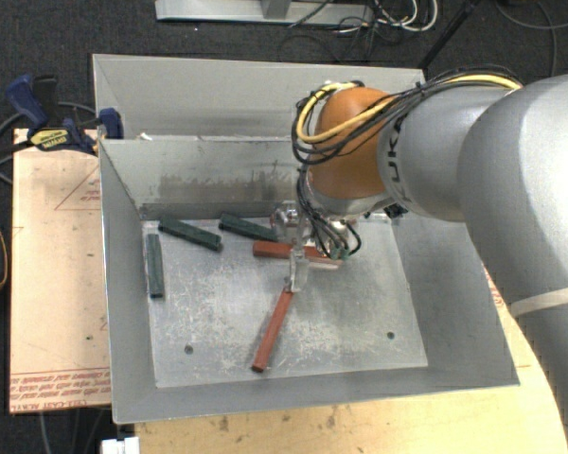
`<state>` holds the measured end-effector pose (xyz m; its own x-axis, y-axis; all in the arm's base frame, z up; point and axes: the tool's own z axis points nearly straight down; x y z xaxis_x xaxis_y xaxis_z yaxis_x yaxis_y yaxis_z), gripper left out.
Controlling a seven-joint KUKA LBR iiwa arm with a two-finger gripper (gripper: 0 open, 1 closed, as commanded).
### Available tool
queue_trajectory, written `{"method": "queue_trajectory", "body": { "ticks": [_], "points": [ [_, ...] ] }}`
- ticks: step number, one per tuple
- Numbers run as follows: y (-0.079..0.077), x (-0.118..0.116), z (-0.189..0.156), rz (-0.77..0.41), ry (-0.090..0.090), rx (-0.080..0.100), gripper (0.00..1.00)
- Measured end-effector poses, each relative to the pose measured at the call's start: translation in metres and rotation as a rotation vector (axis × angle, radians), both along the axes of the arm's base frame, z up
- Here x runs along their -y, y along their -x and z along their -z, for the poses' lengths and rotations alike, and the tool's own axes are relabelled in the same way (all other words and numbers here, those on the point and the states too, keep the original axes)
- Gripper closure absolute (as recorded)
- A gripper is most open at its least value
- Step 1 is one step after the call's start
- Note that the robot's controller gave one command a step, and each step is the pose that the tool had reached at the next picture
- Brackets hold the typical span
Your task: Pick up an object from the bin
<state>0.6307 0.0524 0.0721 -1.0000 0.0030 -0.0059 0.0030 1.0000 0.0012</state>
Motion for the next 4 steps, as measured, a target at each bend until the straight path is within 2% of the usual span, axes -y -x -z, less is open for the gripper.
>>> {"method": "queue_trajectory", "body": {
  "ticks": [1,2,3,4],
  "points": [
    [-0.002,0.0,-0.002,-0.002,0.0,0.0,0.0],
    [-0.002,-0.001,-0.003,-0.002,0.0,0.001,1.0],
    [-0.004,-0.001,-0.04,-0.003,0.0,0.001,1.0],
    [-0.007,-0.002,-0.124,-0.005,-0.001,0.006,1.0]
  ]
}}
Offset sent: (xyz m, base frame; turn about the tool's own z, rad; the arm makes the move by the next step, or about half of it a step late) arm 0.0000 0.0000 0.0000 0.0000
